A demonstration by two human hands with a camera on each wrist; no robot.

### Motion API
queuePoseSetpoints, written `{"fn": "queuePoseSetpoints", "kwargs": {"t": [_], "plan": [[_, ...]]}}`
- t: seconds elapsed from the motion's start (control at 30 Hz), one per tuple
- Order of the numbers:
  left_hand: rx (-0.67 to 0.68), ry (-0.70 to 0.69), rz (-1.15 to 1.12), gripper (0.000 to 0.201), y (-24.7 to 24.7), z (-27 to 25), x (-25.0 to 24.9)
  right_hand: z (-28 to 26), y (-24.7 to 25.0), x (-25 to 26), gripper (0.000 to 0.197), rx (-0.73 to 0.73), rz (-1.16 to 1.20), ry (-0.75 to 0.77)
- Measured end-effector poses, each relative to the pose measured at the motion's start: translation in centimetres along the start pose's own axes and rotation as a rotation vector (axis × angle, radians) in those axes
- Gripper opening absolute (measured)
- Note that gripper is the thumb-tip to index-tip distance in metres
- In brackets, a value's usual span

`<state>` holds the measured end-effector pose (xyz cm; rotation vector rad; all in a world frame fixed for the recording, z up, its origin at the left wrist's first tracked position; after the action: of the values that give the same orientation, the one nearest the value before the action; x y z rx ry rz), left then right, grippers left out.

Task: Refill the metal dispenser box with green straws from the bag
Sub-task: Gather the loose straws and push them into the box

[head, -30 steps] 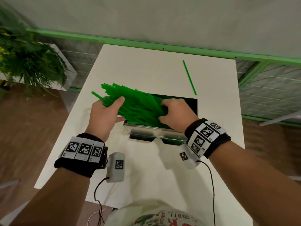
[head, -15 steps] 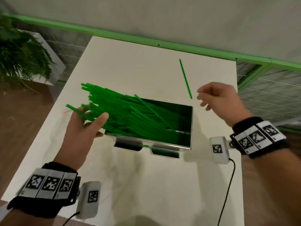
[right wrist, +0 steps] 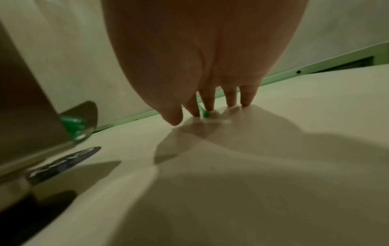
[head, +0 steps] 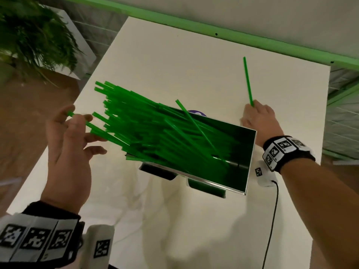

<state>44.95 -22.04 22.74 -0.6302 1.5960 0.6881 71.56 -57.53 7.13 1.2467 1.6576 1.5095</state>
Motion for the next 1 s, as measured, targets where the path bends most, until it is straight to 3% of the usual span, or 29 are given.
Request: {"fn": "queuePoseSetpoints", "kwargs": {"t": [0.1,0.23,0.33,0.5,0.57,0.63,0.73,0.8,0.9,1.0], "plan": [[0.007,-0.021,0.03,0.03,-0.6,0.3,-0.8,-0.4,1.1,0.4,0.016,-0.144,0.049,-0.048],[0.019,-0.007,0.053,0.038,-1.8,1.4,-1.1,-0.8,2.3,-0.3,0.012,-0.2,0.049,-0.1],[0.015,-0.017,0.071,0.046,-2.8,1.8,-1.6,-1.7,2.5,-0.9,0.02,-0.149,0.125,-0.217],[-0.042,-0.041,0.155,0.018,-3.5,2.0,-3.7,-5.0,3.9,-2.5,0.027,0.071,0.15,-0.375],[-0.042,-0.036,0.156,0.01,-3.2,2.4,-4.4,-6.8,5.8,-2.6,0.021,0.001,0.271,-0.381],[0.011,0.003,0.161,0.015,-3.1,2.8,-4.9,-8.7,8.7,-1.9,0.015,-0.158,0.418,-0.381],[0.145,0.208,0.254,0.032,-3.5,2.8,-4.8,-11.8,13.5,1.7,0.012,-0.355,0.63,-0.26],[0.187,0.276,0.315,0.036,-3.7,2.5,-4.9,-14.1,16.0,5.9,0.011,-0.39,0.692,-0.115],[0.246,0.279,0.407,0.036,-4.2,1.6,-4.9,-16.4,17.1,12.6,0.004,-0.346,0.562,0.093],[0.336,0.217,0.53,0.047,-4.5,0.7,-4.7,-16.1,14.2,16.4,0.003,-0.175,0.275,0.162]]}}
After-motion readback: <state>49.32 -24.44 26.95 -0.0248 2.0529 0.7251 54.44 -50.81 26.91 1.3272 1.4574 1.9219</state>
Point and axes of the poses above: each hand's wrist, its own z-axis towards the middle knuckle, its own y-axis out of the back of the hand, x = y × z, the point moved 3 cm from there along z, towards the middle knuckle, and after that the axes turned 1 degree about x, right-handed, at the moved point
